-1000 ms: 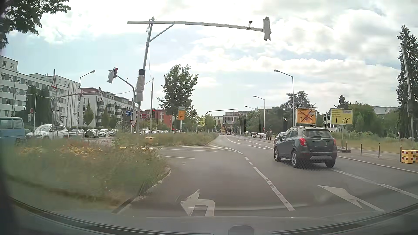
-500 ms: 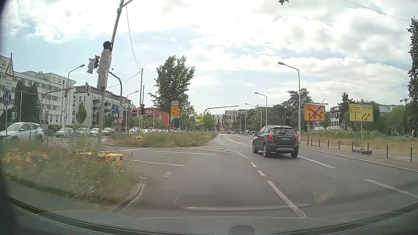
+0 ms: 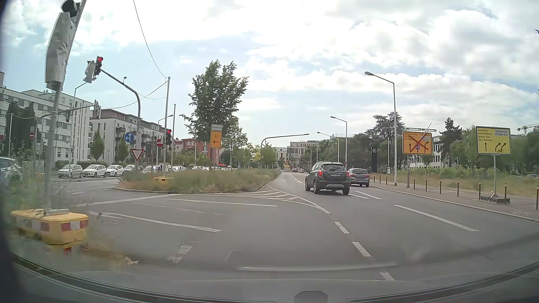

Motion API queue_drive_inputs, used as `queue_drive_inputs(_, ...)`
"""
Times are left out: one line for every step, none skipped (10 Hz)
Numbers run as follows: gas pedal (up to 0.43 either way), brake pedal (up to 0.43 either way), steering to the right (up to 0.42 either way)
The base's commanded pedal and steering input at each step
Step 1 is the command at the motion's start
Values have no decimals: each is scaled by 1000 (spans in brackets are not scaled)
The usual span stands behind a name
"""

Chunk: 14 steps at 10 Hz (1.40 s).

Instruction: Follow the waypoints while adhering to traffic rules and regulations

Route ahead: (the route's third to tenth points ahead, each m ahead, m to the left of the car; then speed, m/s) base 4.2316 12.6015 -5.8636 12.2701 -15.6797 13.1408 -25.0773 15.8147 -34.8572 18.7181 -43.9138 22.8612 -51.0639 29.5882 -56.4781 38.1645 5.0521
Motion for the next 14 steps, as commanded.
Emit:
queue_drive_inputs(0, 311, -23)
queue_drive_inputs(0, 268, -34)
queue_drive_inputs(0, 268, -46)
queue_drive_inputs(0, 262, -64)
queue_drive_inputs(0, 268, -78)
queue_drive_inputs(0, 268, -103)
queue_drive_inputs(0, 268, -138)
queue_drive_inputs(0, 268, -184)
queue_drive_inputs(0, 268, -229)
queue_drive_inputs(0, 268, -299)
queue_drive_inputs(0, 268, -365)
queue_drive_inputs(0, 268, -420)
queue_drive_inputs(0, 268, -463)
queue_drive_inputs(0, 268, -508)
